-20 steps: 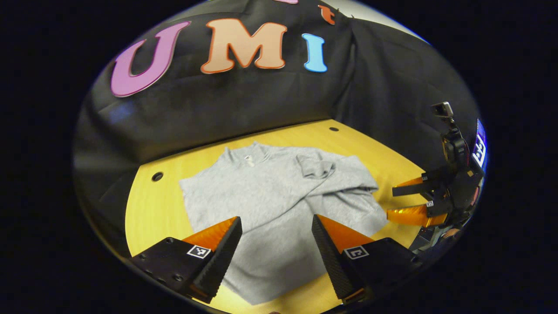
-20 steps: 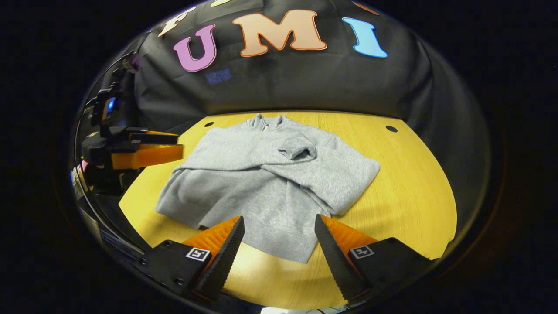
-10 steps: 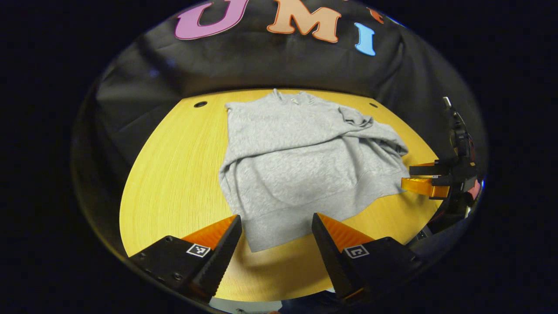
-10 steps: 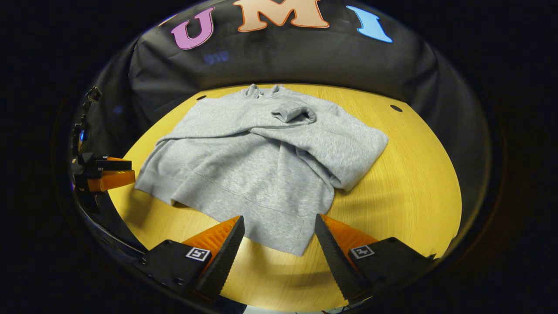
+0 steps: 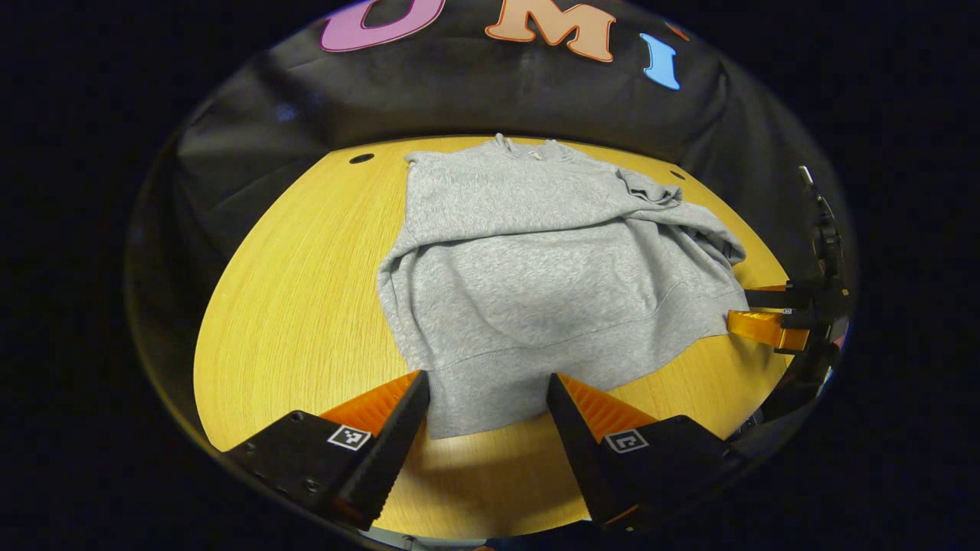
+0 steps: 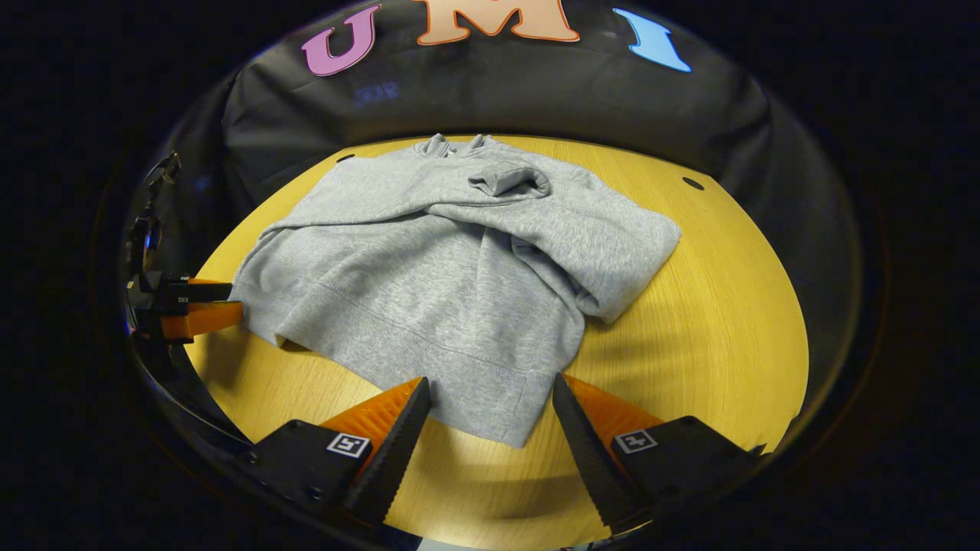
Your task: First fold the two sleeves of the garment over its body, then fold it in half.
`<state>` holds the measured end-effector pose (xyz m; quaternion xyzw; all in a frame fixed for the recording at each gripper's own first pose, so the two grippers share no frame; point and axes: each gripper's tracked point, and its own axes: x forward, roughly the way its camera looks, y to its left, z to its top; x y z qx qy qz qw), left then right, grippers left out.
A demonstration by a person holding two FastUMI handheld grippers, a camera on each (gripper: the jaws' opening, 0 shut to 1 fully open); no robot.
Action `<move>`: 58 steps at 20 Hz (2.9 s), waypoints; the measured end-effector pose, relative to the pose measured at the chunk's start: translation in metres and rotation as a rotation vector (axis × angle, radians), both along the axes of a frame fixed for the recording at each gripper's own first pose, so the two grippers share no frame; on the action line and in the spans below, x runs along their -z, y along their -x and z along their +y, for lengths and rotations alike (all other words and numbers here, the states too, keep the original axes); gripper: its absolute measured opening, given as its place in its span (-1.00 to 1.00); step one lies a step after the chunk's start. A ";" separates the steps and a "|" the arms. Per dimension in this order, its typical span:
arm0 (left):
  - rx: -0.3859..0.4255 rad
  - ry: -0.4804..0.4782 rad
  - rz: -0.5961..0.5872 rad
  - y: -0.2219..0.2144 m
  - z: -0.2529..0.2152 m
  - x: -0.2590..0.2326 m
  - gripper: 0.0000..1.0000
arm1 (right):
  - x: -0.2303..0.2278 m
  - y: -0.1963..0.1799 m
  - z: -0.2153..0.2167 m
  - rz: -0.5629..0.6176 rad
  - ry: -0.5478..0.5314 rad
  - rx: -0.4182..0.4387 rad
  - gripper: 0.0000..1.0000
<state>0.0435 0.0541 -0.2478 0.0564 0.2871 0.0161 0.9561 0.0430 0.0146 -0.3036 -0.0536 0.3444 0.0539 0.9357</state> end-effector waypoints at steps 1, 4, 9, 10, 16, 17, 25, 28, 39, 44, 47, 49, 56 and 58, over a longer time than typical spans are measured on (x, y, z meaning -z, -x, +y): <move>-0.008 -0.015 -0.005 -0.002 0.003 0.000 0.89 | 0.000 0.000 0.000 -0.001 -0.001 0.001 0.95; -0.012 -0.025 -0.030 -0.008 0.000 -0.001 0.64 | -0.001 -0.002 0.002 -0.007 -0.010 -0.001 0.60; -0.011 0.003 -0.033 -0.020 -0.004 -0.006 -0.71 | 0.000 -0.008 0.004 0.003 -0.052 0.034 -0.57; -0.015 0.006 -0.027 -0.020 -0.003 -0.006 -0.84 | -0.001 -0.009 0.004 0.001 -0.049 0.035 -0.65; -0.088 0.139 -0.057 -0.021 -0.004 -0.012 -1.00 | -0.002 -0.010 0.006 -0.008 -0.080 0.068 -0.84; -0.088 0.152 -0.059 -0.021 -0.004 -0.014 -1.00 | -0.004 -0.009 0.007 -0.009 -0.090 0.072 -0.83; -0.056 0.223 -0.179 -0.037 -0.012 -0.079 -1.00 | -0.063 -0.034 0.013 -0.136 -0.148 0.071 -0.84; -0.070 0.245 -0.239 -0.052 -0.009 -0.110 -1.00 | -0.087 -0.055 0.012 -0.189 -0.171 0.079 -0.84; -0.084 0.160 -0.273 -0.163 0.013 -0.147 -1.00 | -0.104 -0.170 0.006 -0.162 -0.127 0.076 -0.84; -0.136 0.103 -0.149 -0.210 0.037 -0.103 -1.00 | -0.084 -0.203 0.006 -0.076 -0.211 0.092 -0.84; -0.152 0.086 -0.127 -0.217 0.041 -0.092 -0.93 | -0.086 -0.210 0.010 -0.051 -0.280 0.094 -0.66; -0.129 0.053 -0.157 -0.223 0.040 -0.101 -0.83 | -0.096 -0.212 0.015 -0.054 -0.368 0.112 -0.47; -0.132 -0.100 -0.293 -0.238 0.068 -0.178 0.89 | -0.158 -0.248 0.024 -0.205 -0.555 0.132 0.62; -0.126 -0.095 -0.339 -0.226 0.072 -0.201 0.89 | -0.172 -0.240 0.018 -0.243 -0.507 0.118 0.90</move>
